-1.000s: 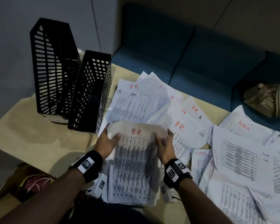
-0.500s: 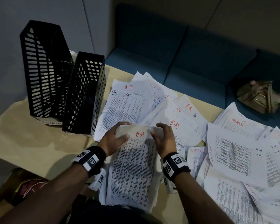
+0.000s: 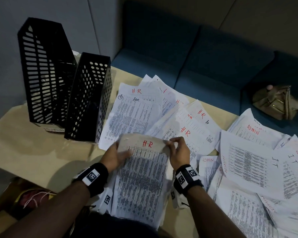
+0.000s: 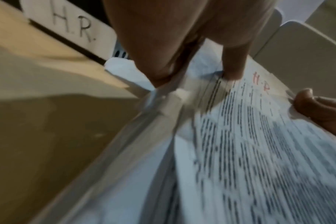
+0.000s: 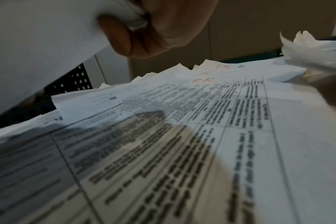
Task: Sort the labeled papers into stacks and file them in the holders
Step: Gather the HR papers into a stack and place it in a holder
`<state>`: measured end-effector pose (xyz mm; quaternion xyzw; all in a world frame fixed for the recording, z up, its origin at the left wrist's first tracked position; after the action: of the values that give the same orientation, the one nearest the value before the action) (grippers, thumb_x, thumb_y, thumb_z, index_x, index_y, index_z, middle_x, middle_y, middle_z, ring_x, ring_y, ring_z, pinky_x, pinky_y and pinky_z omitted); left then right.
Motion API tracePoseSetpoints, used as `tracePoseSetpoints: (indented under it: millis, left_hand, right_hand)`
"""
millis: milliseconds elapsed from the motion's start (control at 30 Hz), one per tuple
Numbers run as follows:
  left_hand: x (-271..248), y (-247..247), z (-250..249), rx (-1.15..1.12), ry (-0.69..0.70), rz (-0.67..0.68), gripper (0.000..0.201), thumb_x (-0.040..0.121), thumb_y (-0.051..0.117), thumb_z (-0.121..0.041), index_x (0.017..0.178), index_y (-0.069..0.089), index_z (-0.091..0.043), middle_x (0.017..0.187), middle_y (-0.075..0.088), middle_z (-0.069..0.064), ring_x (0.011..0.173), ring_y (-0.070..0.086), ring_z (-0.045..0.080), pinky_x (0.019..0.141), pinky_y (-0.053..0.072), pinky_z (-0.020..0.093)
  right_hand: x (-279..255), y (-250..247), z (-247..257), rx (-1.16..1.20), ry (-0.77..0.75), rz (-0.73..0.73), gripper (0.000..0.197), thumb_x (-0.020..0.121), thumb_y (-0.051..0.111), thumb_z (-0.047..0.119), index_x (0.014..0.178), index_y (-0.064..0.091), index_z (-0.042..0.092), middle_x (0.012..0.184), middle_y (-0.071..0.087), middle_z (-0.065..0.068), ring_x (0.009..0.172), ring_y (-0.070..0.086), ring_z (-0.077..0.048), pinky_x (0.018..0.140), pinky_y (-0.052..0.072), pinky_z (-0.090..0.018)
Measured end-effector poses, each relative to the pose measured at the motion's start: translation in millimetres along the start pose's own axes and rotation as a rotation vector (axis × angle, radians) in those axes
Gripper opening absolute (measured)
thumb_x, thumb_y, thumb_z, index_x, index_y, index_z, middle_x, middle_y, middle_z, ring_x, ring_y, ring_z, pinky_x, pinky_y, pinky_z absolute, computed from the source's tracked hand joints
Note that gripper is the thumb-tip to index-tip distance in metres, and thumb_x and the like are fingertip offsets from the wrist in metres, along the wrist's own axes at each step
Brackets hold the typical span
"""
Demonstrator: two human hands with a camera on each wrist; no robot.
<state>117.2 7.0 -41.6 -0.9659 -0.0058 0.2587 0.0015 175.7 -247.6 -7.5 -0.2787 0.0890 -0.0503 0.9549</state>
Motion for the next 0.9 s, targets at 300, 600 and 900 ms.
tracePoseSetpoints:
  millis: [300, 600, 900]
  left_hand:
    - [-11, -42, 5, 0.292, 0.006, -0.195, 0.014, 0.094, 0.059, -0.023, 0.107, 0.059, -0.019, 0.079, 0.063, -0.004, 0.075, 0.057, 0.018, 0.067, 0.044, 0.026]
    - [-10, -60, 29, 0.431, -0.126, -0.181, 0.034, 0.1, 0.046, -0.027, 0.122, 0.056, -0.004, 0.11, 0.063, 0.027, 0.105, 0.059, 0.04, 0.078, 0.038, 0.031]
    - [-12, -57, 19, 0.483, -0.078, -0.221, 0.037, 0.103, 0.038, -0.016, 0.136, 0.047, -0.005, 0.135, 0.054, 0.019, 0.123, 0.049, 0.032, 0.09, 0.031, 0.028]
  right_hand:
    - [-13, 1, -63, -0.767, 0.151, 0.28, 0.053, 0.095, 0.043, 0.045, 0.143, 0.034, 0.026, 0.158, 0.019, -0.008, 0.145, 0.017, -0.027, 0.115, 0.018, -0.047]
    - [-14, -16, -57, -0.716, -0.01, 0.1, 0.054, 0.085, 0.067, 0.028, 0.135, 0.048, 0.02, 0.154, 0.03, -0.007, 0.141, 0.031, -0.026, 0.115, 0.017, -0.04]
    - [0, -24, -70, -0.3, 0.469, 0.09, 0.032, 0.089, 0.058, 0.019, 0.119, 0.057, 0.008, 0.105, 0.067, -0.013, 0.096, 0.064, -0.031, 0.079, 0.049, -0.028]
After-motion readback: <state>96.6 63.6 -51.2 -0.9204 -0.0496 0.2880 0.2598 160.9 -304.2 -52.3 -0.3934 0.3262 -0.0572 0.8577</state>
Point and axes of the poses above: each hand's wrist, its own x-axis towards the middle knuckle, its own y-axis out of the palm, z = x × y, the point moved 8 cm from there along x, towards the middle knuckle
